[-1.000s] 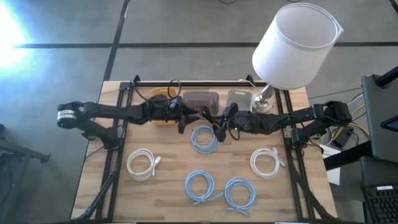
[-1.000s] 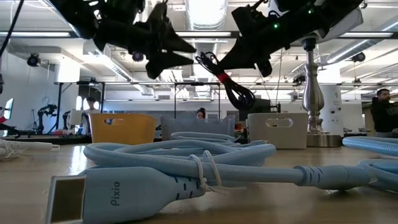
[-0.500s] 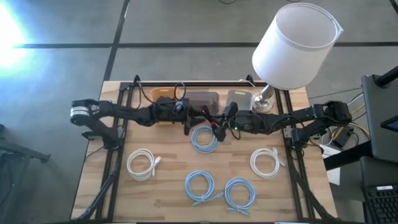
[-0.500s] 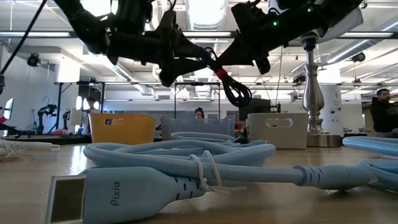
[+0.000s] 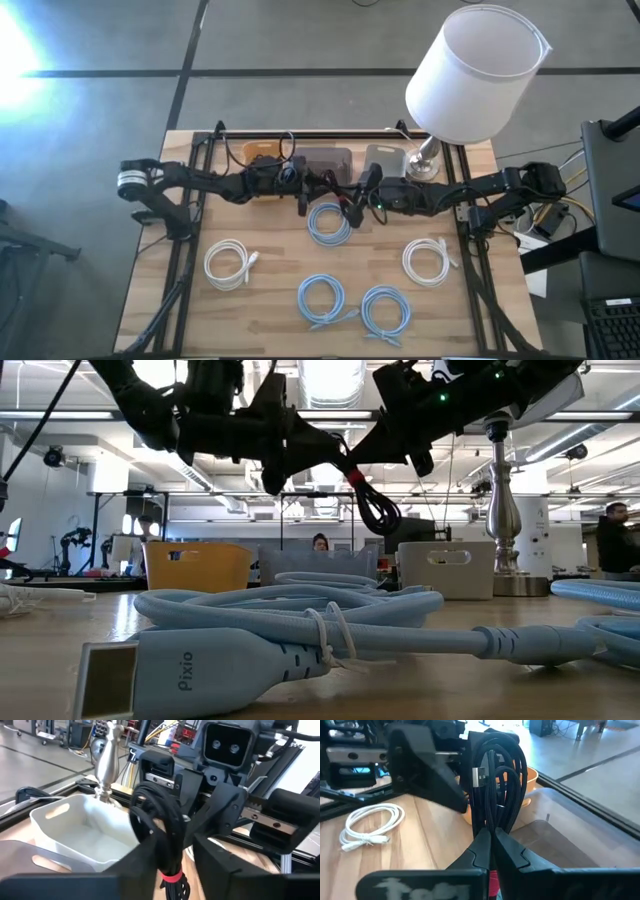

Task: Pick & Place USB Port
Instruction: Put the black charger cable into the orange bin

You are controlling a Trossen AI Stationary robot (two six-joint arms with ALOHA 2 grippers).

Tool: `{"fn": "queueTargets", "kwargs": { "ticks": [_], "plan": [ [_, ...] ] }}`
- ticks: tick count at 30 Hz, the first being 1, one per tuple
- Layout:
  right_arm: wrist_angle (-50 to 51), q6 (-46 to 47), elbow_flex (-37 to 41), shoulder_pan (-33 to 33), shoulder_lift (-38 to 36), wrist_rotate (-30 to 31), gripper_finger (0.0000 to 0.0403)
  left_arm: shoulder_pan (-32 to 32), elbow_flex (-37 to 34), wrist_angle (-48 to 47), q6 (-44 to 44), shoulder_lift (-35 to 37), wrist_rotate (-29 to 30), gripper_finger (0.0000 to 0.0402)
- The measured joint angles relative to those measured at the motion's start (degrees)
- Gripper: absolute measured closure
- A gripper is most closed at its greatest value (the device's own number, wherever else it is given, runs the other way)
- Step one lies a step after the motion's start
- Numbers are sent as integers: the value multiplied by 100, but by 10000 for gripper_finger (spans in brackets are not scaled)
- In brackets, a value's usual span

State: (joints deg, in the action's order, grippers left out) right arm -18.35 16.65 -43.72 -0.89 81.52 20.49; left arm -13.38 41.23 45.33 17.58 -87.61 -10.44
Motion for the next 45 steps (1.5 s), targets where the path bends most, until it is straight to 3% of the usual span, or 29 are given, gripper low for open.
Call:
{"fn": "queueTargets", "kwargs": {
  "ticks": [7,16,25,28,31,36,39,45],
  "plan": [
    [69,-84,0,-2,0,9,393,4,-17,-62,0,0,40,380],
    [504,-81,-2,24,0,-122,351,10,-26,-384,85,0,160,362],
    [725,-11,-2,183,0,-137,313,-61,-30,-1087,536,401,141,378],
    [860,177,-2,255,0,-153,306,-217,26,-1985,654,948,154,373],
    [878,227,-2,309,0,-152,302,-394,215,-3465,649,1553,311,372],
    [876,245,-2,315,0,-149,302,-678,615,-5529,547,2485,1270,372],
    [875,245,-2,315,0,-147,304,-839,770,-6109,508,2892,1760,370],
    [874,245,-2,315,0,-134,302,-1223,1010,-6857,506,3364,1958,370]
  ]
}}
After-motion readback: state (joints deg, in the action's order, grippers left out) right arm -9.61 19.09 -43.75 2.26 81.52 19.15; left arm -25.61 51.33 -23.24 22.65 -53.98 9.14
